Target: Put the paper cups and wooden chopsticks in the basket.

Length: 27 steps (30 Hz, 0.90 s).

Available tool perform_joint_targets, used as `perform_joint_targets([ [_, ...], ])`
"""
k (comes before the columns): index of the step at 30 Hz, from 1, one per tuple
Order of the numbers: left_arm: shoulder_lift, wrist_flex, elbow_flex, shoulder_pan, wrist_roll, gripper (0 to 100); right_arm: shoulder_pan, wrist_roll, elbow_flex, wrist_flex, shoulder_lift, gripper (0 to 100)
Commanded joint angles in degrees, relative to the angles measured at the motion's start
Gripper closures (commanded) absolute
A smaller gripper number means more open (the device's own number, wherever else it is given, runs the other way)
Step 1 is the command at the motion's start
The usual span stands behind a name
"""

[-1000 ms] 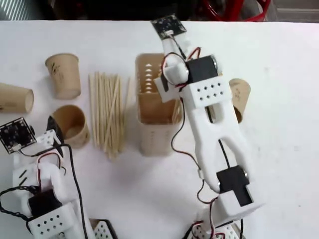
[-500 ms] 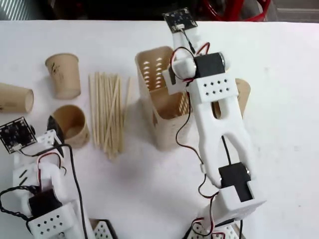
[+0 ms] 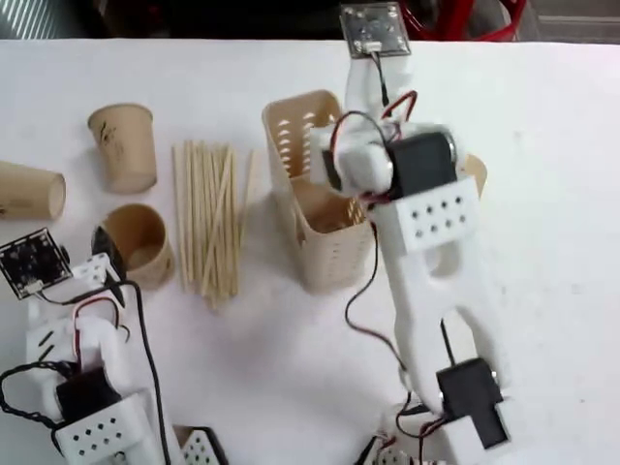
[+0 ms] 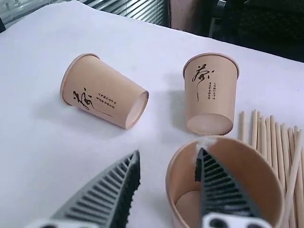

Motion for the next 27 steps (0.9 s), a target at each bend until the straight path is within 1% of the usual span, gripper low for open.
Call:
perform_joint_targets([
  [1, -0.75, -1.05, -0.44, 0.66, -0.35, 80, -3.12, -17.58, -1.58, -3.74, -1.54, 75.2],
  [3, -0.75, -1.05, -0.44, 0.66, -0.35, 80, -3.65, -26.2, -1.58, -5.49, 1.27, 75.2],
  [4, -0.75, -1.05, -0.35, 0.66, -0.35, 80, -3.47, -28.57, -1.58, -5.58, 2.95, 75.2],
  [9, -0.75, -1.05, -0.35, 0.66, -0.35, 80, -1.19, -29.63, -1.67, -1.89, 11.65, 75.2],
  [13, -0.75, -1.05, -0.35, 0.66, -0.35, 80, -1.54, -29.71, -1.76, -2.15, 16.84, 75.2],
  [17, -0.75, -1.05, -0.35, 0.66, -0.35, 80, -0.57, -33.05, -2.2, -3.03, 20.79, 75.5],
  [21, -0.75, -1.05, -0.35, 0.66, -0.35, 80, -0.13, -32.88, -1.85, -2.95, 23.16, 76.4],
  [22, -0.75, -1.05, -0.35, 0.66, -0.35, 80, -0.22, -32.88, -1.67, -2.95, 23.6, 78.9],
  [24, -0.75, -1.05, -0.35, 0.66, -0.35, 80, -0.22, -32.26, -1.67, -2.95, 24.22, 87.5],
  [26, -0.75, -1.05, -0.35, 0.66, -0.35, 80, -0.31, -27.43, -1.76, -2.95, 24.31, 96.7],
  [27, -0.75, -1.05, -0.35, 0.66, -0.35, 80, -0.4, -24.35, -1.58, -2.86, 24.13, 99.1],
])
